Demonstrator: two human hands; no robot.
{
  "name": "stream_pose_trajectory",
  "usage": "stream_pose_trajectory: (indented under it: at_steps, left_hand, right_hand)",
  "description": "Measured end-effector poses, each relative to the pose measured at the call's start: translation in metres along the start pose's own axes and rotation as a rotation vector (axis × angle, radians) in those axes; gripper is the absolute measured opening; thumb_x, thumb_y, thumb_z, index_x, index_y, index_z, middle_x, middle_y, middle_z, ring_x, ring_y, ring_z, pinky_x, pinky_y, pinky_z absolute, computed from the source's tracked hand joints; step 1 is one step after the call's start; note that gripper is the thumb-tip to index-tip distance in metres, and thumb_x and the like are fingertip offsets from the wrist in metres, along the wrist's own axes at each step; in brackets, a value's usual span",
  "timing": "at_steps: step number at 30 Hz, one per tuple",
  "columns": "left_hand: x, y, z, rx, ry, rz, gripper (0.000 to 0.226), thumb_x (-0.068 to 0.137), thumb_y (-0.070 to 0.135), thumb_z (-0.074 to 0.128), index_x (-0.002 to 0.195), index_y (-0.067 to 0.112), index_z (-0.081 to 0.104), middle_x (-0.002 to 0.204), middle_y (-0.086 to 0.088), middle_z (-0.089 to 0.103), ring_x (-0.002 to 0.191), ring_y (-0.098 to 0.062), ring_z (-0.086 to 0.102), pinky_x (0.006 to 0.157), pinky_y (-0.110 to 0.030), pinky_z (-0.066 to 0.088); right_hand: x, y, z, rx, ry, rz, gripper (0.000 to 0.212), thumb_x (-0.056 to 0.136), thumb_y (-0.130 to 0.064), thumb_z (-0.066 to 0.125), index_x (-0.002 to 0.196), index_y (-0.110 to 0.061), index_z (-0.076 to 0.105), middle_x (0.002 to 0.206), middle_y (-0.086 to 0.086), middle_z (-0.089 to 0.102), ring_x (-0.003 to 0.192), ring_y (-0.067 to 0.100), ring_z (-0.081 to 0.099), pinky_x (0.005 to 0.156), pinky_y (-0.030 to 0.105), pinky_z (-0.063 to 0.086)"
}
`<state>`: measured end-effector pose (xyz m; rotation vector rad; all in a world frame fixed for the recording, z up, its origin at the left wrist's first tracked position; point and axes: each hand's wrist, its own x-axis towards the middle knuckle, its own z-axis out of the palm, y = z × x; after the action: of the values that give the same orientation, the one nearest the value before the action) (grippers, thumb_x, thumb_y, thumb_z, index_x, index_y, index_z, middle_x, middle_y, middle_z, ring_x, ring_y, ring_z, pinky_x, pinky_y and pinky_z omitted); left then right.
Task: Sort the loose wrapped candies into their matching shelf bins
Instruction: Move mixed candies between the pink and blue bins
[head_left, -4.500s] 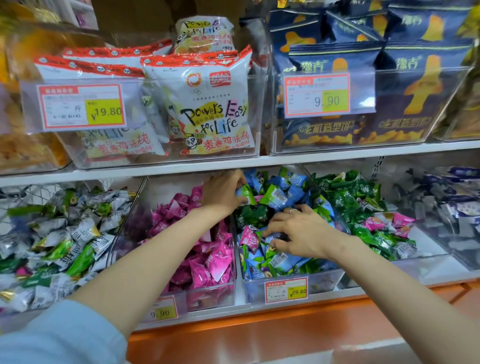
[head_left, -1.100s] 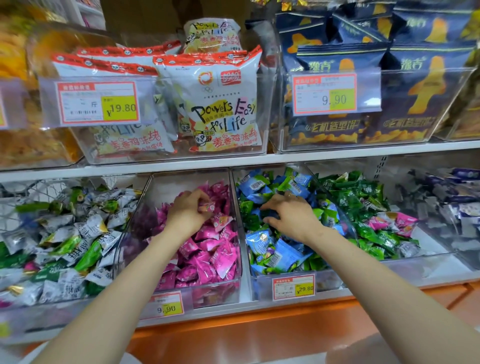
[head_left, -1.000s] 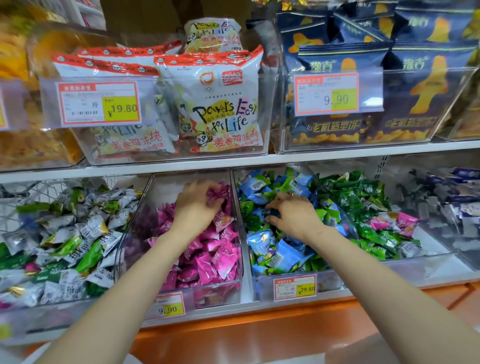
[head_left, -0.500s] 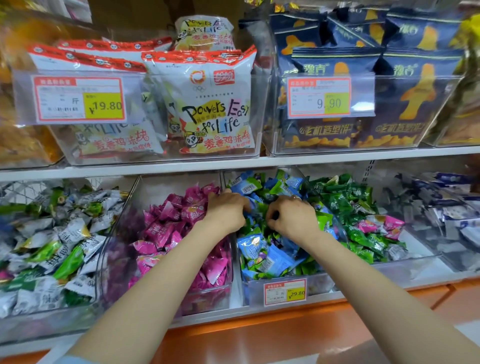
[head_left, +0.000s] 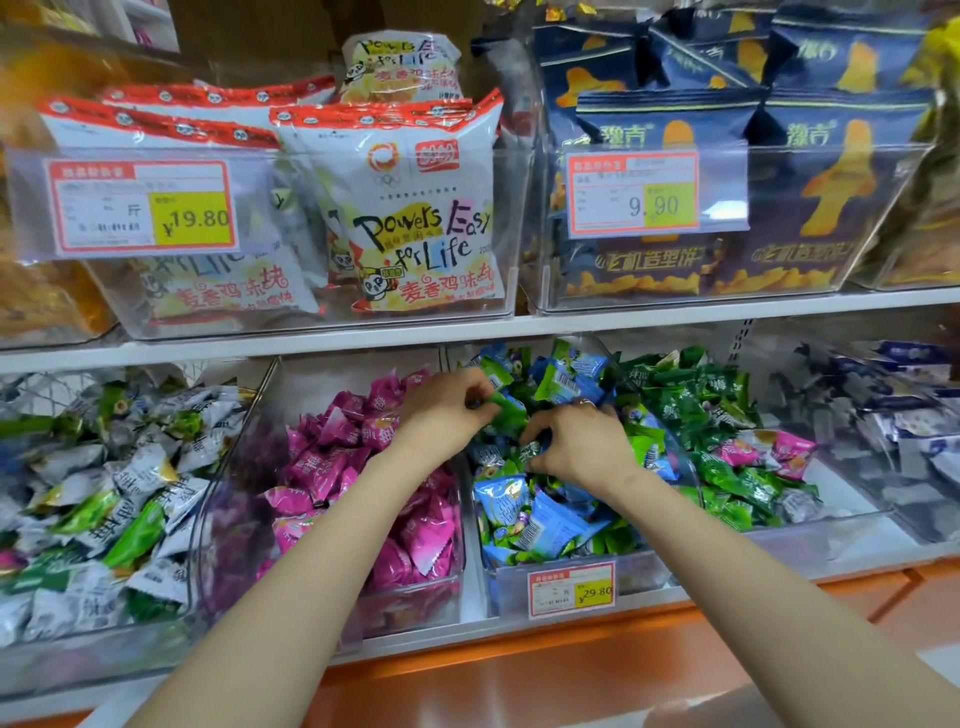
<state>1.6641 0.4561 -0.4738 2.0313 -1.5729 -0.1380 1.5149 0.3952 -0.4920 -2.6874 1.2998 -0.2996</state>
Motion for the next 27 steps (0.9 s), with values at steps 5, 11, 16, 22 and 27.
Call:
stream_pose_trajectory:
  at_steps: [5, 11, 16, 22, 27]
  left_hand:
    - [-0.004, -0.002, -0.006, -0.241, 0.209, -0.074, 0.011, 0.086, 0.025, 0.064, 0.083, 0.022, 0.054, 0.083, 0.007, 0.059, 0.084, -0.015, 0.058, 0.078, -0.03, 0.048]
    - [-0.005, 0.006, 0.0, -0.511, 0.243, -0.166, 0.012, 0.084, 0.016, 0.067, 0.079, 0.016, 0.057, 0.085, -0.002, 0.062, 0.081, -0.015, 0.055, 0.076, -0.025, 0.043]
    - [-0.013, 0.019, 0.004, -0.754, 0.055, -0.118, 0.011, 0.088, 0.016, 0.063, 0.078, 0.021, 0.063, 0.082, 0.002, 0.065, 0.085, -0.022, 0.064, 0.085, -0.035, 0.054]
    - [-0.021, 0.03, -0.005, -0.932, -0.12, -0.087, 0.026, 0.098, 0.028, 0.045, 0.093, 0.012, 0.065, 0.093, -0.001, 0.07, 0.089, -0.012, 0.067, 0.083, -0.021, 0.053]
    - [-0.023, 0.034, -0.002, -0.801, -0.162, 0.023, 0.017, 0.094, 0.036, 0.049, 0.095, 0.026, 0.062, 0.108, 0.005, 0.065, 0.103, -0.005, 0.06, 0.097, -0.03, 0.047]
  right_hand:
    - [-0.003, 0.005, -0.019, 0.546, 0.184, 0.01, 0.03, 0.067, -0.023, 0.08, 0.085, -0.038, 0.06, 0.102, -0.007, 0.065, 0.099, 0.016, 0.056, 0.086, 0.033, 0.044]
    - [-0.02, 0.011, -0.035, 0.929, 0.114, -0.009, 0.047, 0.071, -0.007, 0.078, 0.108, -0.029, 0.061, 0.106, -0.006, 0.061, 0.103, 0.013, 0.052, 0.077, 0.021, 0.042]
    - [-0.023, 0.013, -0.029, 0.946, 0.038, 0.004, 0.062, 0.075, -0.005, 0.075, 0.132, -0.02, 0.052, 0.081, -0.002, 0.053, 0.088, 0.02, 0.054, 0.062, 0.009, 0.04]
    - [-0.029, 0.027, -0.03, 0.909, 0.024, -0.032, 0.039, 0.073, -0.007, 0.077, 0.1, -0.027, 0.059, 0.108, 0.004, 0.055, 0.09, 0.023, 0.052, 0.078, 0.03, 0.047]
    - [-0.037, 0.04, -0.034, 0.87, 0.09, -0.073, 0.039, 0.073, -0.008, 0.077, 0.094, -0.03, 0.053, 0.099, -0.009, 0.056, 0.079, 0.009, 0.047, 0.067, 0.015, 0.043]
